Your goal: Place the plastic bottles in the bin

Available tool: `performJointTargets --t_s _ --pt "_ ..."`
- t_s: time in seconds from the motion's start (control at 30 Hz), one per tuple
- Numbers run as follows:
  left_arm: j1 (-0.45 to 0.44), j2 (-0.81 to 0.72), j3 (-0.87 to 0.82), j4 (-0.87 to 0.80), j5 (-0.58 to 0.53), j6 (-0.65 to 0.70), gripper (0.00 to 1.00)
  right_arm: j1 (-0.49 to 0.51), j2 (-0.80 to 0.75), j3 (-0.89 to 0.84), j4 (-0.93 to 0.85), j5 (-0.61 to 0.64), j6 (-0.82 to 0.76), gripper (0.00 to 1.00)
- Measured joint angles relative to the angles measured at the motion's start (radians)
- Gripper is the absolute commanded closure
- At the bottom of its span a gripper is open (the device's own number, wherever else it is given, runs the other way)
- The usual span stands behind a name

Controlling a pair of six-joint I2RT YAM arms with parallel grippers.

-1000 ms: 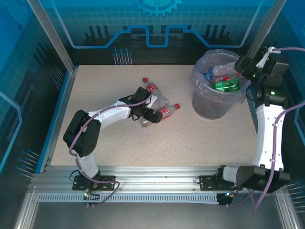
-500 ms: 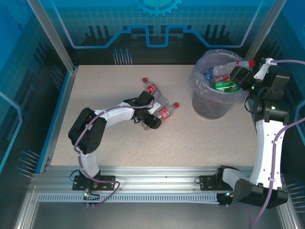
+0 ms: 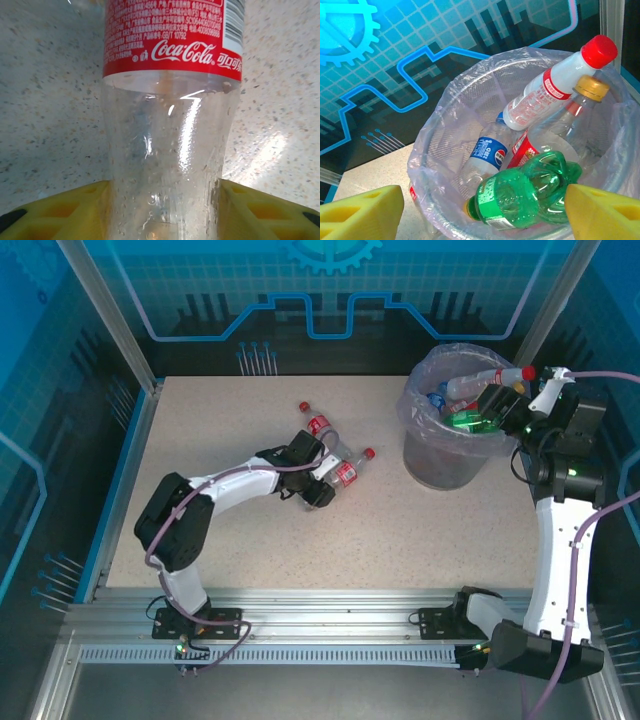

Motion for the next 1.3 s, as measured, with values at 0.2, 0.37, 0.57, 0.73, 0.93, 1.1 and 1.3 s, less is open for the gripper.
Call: performJointTargets --t_s 0.2,0.37,0.57,0.73,0.93,1.1,1.3 --pt "0.0 -0.121 -0.033 0.03 0.001 -0.013 0.47 0.104 0.018 0.032 0.001 -0.018 0.016 0.16" --pt "0.02 -0.251 -0.078 0.097 0.019 -0.087 0.47 0.288 0.109 0.127 0.005 -0.06 0.015 0.16" --pt "0.067 -0.429 -0.17 0.253 0.084 -0.217 0.46 0.436 0.245 0.151 0.051 -0.089 0.04 0.13" --pt "0.081 -0.465 -0.217 0.392 0.177 -0.324 0.46 0.544 0.352 0.141 0.137 -0.12 0.082 0.11" --pt "0.081 -0.463 -0.249 0.494 0.248 -0.403 0.46 0.605 0.449 0.118 0.254 -0.176 0.145 0.16" --pt "0.081 -0.455 -0.249 0.539 0.27 -0.434 0.47 0.621 0.487 0.107 0.321 -0.227 0.187 0.25" --pt "0.081 -0.427 -0.249 0.576 0.287 -0.449 0.47 0.621 0.487 0.084 0.378 -0.258 0.23 0.31"
